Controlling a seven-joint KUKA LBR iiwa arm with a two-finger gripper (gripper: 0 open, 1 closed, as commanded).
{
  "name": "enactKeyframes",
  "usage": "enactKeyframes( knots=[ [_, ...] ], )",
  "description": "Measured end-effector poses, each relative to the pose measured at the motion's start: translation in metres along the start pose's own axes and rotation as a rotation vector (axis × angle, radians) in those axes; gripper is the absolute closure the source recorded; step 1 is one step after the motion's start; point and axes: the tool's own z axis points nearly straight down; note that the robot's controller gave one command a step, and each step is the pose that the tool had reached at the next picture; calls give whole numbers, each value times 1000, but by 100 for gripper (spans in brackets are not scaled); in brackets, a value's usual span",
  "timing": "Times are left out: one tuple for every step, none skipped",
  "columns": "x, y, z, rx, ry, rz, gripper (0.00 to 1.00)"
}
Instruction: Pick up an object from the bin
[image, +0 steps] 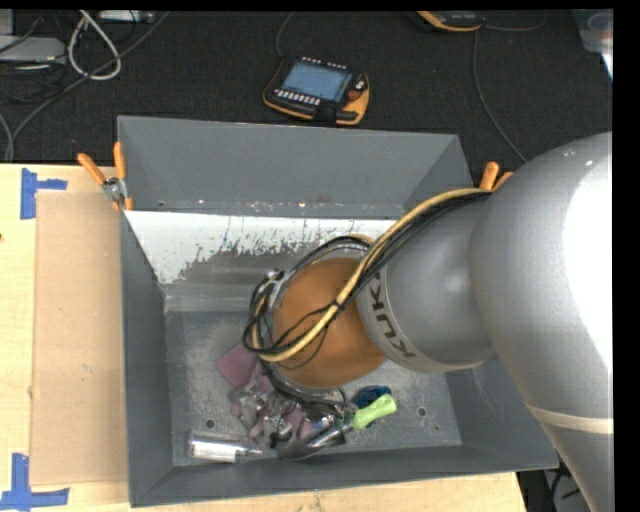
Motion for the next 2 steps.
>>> enactKeyframes(
  knots=[
    [0,0,0,0,0,1,100],
    [-6,-8,-123,-1,5,28,100]
  ],
)
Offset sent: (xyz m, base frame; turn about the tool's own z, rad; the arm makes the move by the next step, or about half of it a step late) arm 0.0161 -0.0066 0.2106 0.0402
